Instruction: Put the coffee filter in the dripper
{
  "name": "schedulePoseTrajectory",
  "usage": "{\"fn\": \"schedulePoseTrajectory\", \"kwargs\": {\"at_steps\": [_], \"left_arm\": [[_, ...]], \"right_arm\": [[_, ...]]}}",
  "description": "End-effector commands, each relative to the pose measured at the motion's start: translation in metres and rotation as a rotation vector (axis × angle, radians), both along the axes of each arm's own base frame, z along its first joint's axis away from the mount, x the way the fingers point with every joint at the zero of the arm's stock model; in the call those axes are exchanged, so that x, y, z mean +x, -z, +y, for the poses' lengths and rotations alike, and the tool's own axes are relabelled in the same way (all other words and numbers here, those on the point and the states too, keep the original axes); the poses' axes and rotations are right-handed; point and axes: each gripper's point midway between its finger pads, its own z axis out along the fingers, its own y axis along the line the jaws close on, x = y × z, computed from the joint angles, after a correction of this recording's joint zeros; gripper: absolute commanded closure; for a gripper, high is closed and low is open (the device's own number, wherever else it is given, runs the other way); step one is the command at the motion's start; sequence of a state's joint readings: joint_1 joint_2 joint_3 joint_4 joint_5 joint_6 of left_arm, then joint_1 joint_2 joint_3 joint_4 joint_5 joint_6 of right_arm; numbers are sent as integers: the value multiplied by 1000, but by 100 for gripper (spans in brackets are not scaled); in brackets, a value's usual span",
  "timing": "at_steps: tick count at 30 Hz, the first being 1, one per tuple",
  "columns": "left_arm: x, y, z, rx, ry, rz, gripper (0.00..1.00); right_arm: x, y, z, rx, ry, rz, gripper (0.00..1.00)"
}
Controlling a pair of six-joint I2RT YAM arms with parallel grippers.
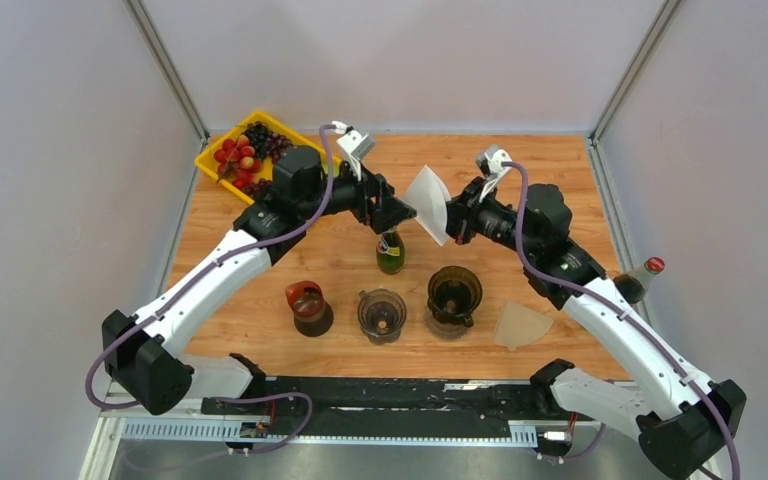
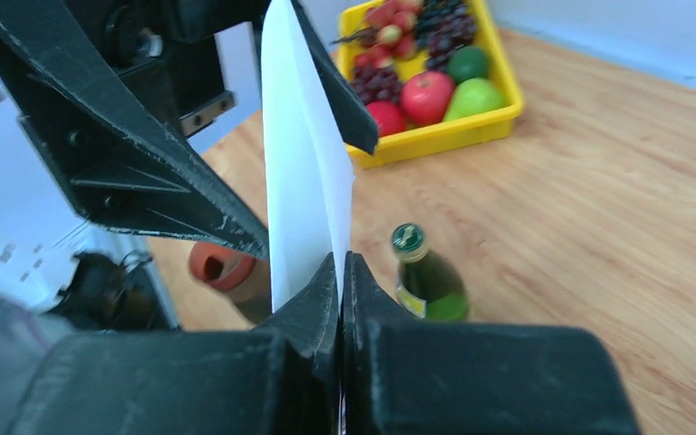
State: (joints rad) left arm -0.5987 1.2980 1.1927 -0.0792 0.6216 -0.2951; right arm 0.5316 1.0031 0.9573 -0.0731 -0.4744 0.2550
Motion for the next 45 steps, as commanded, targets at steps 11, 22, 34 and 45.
{"fn": "schedulePoseTrajectory", "kwargs": {"at_steps": [11,22,34,45], "left_arm": [[44,-72,2,-76,-436,2,0],[52,-74,-15,-109,-439,61,0],[49,-60,-23,-46,-465,35,0],[61,-43,7,38,-621,-7,0]], "right_arm": [[54,-22,-18,-141,520,-76,100],[57,-13,-8,-185,508,-76,100],[60,-14,-12,-189,563,-60,100],[57,-16,-15,-164,579,-25,100]]}}
